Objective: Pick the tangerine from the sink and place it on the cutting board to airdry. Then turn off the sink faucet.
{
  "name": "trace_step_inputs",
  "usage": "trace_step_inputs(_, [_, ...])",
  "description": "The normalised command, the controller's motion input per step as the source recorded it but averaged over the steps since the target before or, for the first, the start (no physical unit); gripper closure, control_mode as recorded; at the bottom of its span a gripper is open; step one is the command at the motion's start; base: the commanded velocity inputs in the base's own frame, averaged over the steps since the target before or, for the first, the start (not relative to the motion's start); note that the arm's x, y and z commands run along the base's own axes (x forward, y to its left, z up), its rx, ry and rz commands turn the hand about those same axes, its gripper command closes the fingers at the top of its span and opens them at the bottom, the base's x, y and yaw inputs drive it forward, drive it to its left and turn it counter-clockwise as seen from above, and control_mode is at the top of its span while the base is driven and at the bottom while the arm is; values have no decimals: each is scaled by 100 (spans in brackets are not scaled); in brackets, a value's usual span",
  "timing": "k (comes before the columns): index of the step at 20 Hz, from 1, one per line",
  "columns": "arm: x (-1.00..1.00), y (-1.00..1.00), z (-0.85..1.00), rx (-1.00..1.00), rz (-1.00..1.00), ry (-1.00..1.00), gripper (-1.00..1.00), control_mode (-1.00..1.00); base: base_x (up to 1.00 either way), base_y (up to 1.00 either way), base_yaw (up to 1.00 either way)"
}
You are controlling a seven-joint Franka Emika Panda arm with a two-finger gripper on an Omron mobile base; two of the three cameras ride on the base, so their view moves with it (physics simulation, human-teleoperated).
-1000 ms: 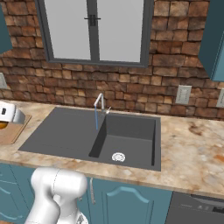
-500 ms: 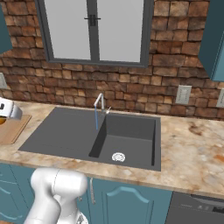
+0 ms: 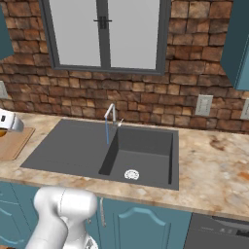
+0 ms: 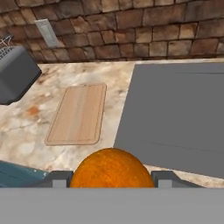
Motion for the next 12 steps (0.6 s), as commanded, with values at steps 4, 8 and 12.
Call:
trace_step_inputs(4, [27, 25, -13, 9, 3, 1, 100, -100, 0, 0, 0])
trace_step_inputs(8, [26, 22, -11, 15, 7, 9, 100, -100, 0, 0, 0])
trace_step_inputs(12, [18, 34, -13, 4, 2, 5, 100, -100, 0, 0, 0])
